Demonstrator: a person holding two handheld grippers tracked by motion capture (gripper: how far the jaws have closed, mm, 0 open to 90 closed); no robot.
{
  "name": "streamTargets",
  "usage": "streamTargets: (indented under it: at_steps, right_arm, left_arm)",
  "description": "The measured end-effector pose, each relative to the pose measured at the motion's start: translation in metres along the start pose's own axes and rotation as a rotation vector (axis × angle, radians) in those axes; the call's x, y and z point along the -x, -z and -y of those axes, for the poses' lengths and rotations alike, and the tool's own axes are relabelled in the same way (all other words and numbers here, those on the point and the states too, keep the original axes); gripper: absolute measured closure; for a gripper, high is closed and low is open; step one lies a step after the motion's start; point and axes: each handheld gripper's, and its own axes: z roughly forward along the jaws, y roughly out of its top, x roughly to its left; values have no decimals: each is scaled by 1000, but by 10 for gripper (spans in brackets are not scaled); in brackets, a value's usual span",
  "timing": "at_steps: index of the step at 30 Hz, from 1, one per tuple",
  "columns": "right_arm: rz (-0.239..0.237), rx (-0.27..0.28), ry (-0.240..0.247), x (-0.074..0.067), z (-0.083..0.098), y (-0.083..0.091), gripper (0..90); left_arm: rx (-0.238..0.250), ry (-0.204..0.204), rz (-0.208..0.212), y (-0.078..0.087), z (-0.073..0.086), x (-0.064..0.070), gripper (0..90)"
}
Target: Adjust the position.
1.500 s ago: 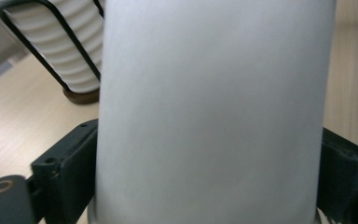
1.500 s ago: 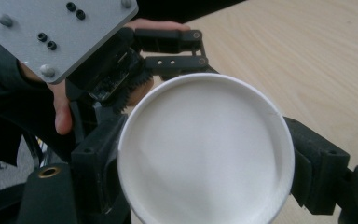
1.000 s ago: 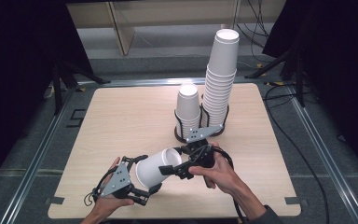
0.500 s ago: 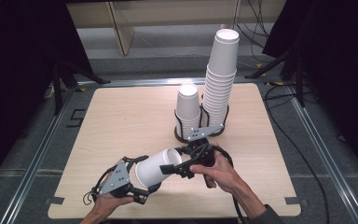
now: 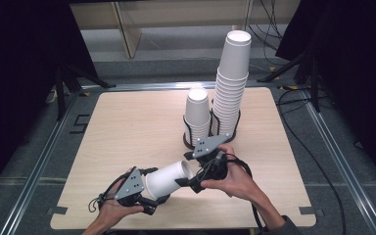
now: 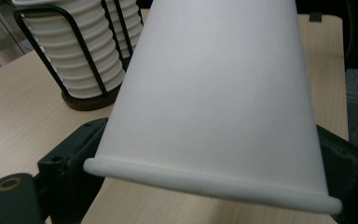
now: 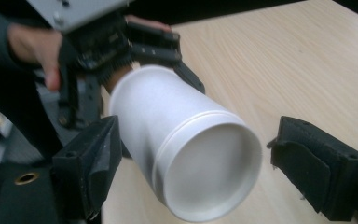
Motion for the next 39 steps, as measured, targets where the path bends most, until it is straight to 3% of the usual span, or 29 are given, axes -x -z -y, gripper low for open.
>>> streamTargets:
  at_steps: [3, 5, 6, 7, 8, 10, 20, 22, 23, 26, 28, 30, 33, 34, 37, 39]
  right_arm:
    - [34, -73, 95, -6, -2, -2, 164]
    - [41, -136, 94, -15, -1, -7, 170]
    - [38, -158, 112, -17, -1, -10, 173]
    - [38, -161, 164, -15, -1, -13, 173]
    - [32, -185, 151, -18, 0, -15, 173]
    - [32, -213, 207, -19, 1, -21, 175]
    - [17, -333, 282, -31, 5, -40, 175]
    - [6, -348, 292, -32, 7, -43, 176]
    - [-2, -353, 294, -32, 7, -44, 175]
    - [-12, -385, 317, -33, 10, -48, 172]
    - [-18, -399, 324, -34, 11, -51, 171]
    - [-18, -414, 355, -34, 13, -55, 169]
    - [-21, -435, 373, -35, 14, -60, 173]
    - [-25, -439, 377, -34, 14, -61, 176]
    - [-28, -457, 391, -34, 17, -65, 194]
    - [-32, -463, 400, -34, 17, -66, 204]
  left_arm:
    - [-76, -33, 11, 0, -1, 3, 99]
    - [-99, -48, 11, -2, -1, 5, 99]
    - [-102, -49, 17, -3, -1, 6, 99]
    - [-111, -49, 19, -3, -1, 7, 99]
    - [-124, -54, 27, -3, -1, 7, 99]
    - [-146, -69, 27, -4, -2, 9, 99]
    - [-205, -141, 53, -4, -3, 14, 99]
    - [-236, -192, 61, -4, -5, 12, 99]
    - [-218, -170, 66, -5, -4, 15, 99]
    - [-239, -198, 76, -4, -5, 15, 99]
    - [-260, -245, 69, -3, -6, 13, 99]
    - [-253, -226, 80, -3, -5, 15, 99]
    - [-274, -257, 88, -4, -5, 15, 100]
    - [-250, -230, 99, -4, -5, 17, 100]
    - [-267, -266, 105, -3, -7, 16, 100]
    - [-261, -244, 113, -3, -6, 18, 100]
